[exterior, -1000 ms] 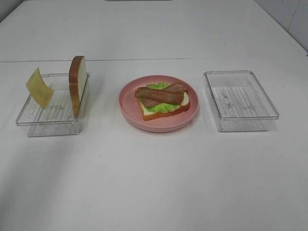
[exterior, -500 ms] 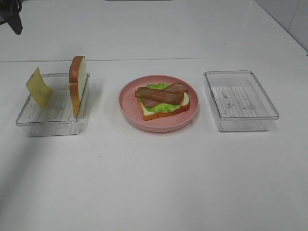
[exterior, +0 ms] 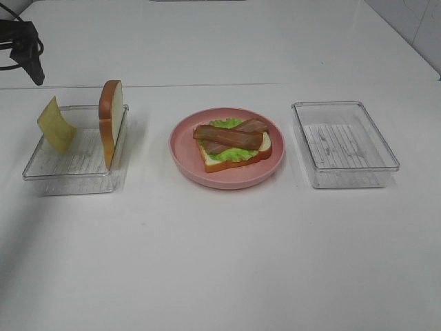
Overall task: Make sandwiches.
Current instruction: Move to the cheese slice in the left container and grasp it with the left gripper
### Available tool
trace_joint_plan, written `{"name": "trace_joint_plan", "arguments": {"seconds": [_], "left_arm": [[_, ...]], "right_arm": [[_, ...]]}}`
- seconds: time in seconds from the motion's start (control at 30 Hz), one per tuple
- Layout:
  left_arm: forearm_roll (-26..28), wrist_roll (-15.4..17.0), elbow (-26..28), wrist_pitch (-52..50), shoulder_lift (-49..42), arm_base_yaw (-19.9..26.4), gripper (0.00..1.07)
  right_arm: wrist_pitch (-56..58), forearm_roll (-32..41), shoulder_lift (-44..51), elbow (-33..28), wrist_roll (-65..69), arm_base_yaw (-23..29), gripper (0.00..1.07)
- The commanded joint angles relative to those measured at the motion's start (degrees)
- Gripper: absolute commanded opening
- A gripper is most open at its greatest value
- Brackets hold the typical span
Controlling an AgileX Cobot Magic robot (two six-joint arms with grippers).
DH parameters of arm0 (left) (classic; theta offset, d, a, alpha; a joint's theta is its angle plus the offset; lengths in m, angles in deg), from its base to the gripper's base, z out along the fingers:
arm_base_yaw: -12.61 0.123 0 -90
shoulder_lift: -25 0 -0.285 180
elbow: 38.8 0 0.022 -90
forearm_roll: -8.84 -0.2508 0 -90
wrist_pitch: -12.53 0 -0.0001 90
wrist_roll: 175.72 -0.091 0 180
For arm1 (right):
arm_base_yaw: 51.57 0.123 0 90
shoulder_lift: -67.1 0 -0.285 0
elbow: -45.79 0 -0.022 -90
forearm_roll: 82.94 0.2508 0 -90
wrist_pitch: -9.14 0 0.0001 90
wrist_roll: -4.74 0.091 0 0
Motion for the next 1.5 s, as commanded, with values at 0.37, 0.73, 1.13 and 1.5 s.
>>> {"name": "trace_joint_plan", "arguments": {"seconds": [0.37, 0.73, 1.13, 1.5], "left_arm": [[1.38, 0.23, -0.23, -6.76, 7.79, -0.06, 1.02], [2.29, -0.8, -0.23, -11.29, 11.06, -0.06, 1.02], [2.64, -0.69, -0.23, -13.75, 11.06, -0.06, 0.83], [2.92, -0.63, -0.23, -13.52, 11.97, -0.06, 0.59]], "right_arm": [[-0.23, 0.17, 2.06, -0.06, -0.23, -0.29, 0.97], [-0.23, 0.17, 2.06, -0.06, -0.23, -0.29, 0.97], [-0.23, 0.17, 2.06, -0.06, -0.23, -0.29, 0.97], [-0.23, 0.17, 2.06, -0.06, -0.23, -0.29, 0.97]]}}
